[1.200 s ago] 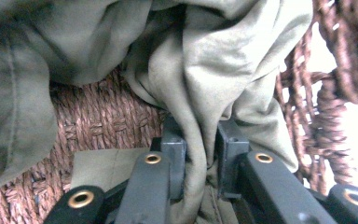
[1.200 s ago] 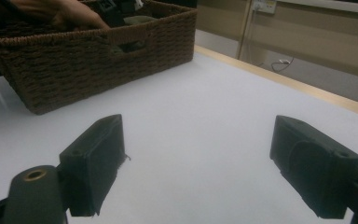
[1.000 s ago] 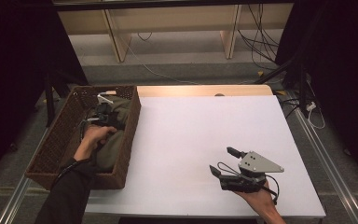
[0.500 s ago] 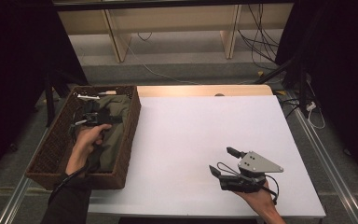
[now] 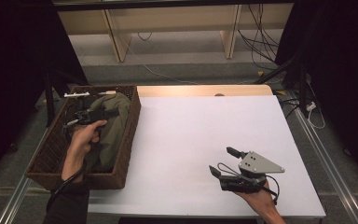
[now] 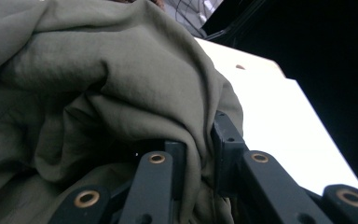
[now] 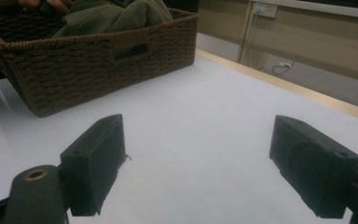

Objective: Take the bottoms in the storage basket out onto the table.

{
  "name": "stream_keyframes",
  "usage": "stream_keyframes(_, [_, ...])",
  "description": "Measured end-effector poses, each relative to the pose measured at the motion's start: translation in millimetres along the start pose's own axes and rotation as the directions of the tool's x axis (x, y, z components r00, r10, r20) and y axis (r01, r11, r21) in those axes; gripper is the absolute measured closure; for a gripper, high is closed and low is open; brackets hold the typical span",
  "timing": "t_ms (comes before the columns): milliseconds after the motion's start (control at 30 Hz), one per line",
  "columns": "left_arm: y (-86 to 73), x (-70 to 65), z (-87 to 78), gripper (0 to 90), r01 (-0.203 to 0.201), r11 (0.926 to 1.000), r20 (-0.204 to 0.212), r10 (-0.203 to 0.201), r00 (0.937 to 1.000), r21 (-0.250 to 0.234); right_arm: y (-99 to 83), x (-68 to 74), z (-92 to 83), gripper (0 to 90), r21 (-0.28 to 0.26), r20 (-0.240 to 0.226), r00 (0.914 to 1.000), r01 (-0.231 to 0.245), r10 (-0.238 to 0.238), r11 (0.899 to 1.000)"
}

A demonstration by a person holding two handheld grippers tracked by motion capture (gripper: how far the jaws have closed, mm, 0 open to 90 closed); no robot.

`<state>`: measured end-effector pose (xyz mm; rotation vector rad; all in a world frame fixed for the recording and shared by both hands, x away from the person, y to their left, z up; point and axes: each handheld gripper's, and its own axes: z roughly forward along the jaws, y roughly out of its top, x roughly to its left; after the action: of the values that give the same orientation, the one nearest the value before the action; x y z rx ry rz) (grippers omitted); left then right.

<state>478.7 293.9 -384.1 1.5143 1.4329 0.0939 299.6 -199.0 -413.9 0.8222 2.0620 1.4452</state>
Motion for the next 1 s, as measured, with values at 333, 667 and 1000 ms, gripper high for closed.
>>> stream_keyframes(333, [4.3,-3.7,-14.5,79.0,0.021,0.9979,0.028,-0.019,0.9994,-0.061,0.8,0.4,-1.8,19.1,-0.004,0.001,1.0,0.003,-0.003,1.0])
stream_keyframes(667, [6.8,-9.3,-19.7,79.0,0.021,0.9961,0.041,-0.018,0.999,-0.085,0.7,0.5,-0.8,19.1,-0.007,0.001,1.0,0.002,-0.002,1.0])
stream_keyframes(1000, [9.1,-16.6,-24.7,79.0,0.012,0.9938,0.057,-0.005,0.9983,-0.11,0.8,-0.1,-1.0,19.1,-0.006,0.002,1.0,0.001,-0.001,1.0])
